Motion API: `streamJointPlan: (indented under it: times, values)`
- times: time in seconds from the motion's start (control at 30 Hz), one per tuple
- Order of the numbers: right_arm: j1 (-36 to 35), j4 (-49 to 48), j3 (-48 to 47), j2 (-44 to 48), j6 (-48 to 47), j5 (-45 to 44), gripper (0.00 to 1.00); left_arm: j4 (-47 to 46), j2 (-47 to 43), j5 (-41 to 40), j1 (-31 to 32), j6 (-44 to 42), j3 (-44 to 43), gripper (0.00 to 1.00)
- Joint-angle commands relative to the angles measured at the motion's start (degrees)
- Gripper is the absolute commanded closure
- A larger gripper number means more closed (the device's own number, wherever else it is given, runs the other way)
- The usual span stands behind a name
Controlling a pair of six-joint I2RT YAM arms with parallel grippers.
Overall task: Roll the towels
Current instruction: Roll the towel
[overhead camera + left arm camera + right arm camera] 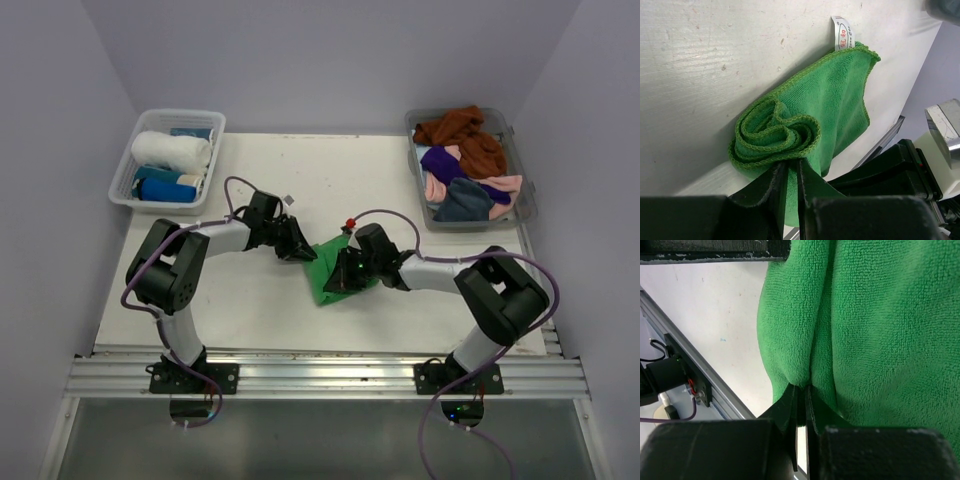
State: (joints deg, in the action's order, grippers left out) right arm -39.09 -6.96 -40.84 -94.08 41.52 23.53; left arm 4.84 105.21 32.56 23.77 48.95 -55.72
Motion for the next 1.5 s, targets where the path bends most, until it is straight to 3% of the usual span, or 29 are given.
streamJointPlan:
  times: [0.0,0.33,0.43,0.47,0.67,1.0,1.17,1.37,1.47]
  values:
    - [-0.2,8.87,0.41,-2.16,-4.24,-5.77,1.0,5.18,1.14,-7.42,0.22,-2.28,1.84,0.85]
    - [2.53,16.71,-2.22,0.13,-18.91,-10.0,0.99,2.81,-6.59,-11.28,0.66,6.77,12.3,0.86]
    - [2.53,17.6,-3.28,2.4,-20.77,-6.4,0.82,3.16,-7.21,-11.55,0.75,7.3,12.48,0.86]
    - [2.44,17.42,-3.28,5.28,-20.78,-6.04,0.72,3.24,-6.51,-11.29,0.84,6.87,12.31,0.86]
    - [-0.46,23.3,-6.53,13.04,-22.62,-12.45,0.55,3.59,-3.7,-9.88,1.01,5.37,9.32,0.86]
    - [-10.28,26.38,-13.38,15.78,-23.67,-23.0,0.55,7.9,-5.89,-11.81,1.37,4.66,5.98,0.85]
    - [-13.9,25.6,-17.07,10.25,-24.73,-22.74,0.56,9.13,-5.54,-12.34,1.37,4.05,4.66,0.85]
    - [-14.17,21.57,-17.61,5.23,-22.62,-18.61,0.56,9.66,-5.54,-12.78,1.28,4.14,4.13,0.85]
    - [-14.08,19.54,-17.34,3.38,-20.87,-20.53,0.56,9.75,-5.54,-12.87,1.37,4.14,4.13,0.85]
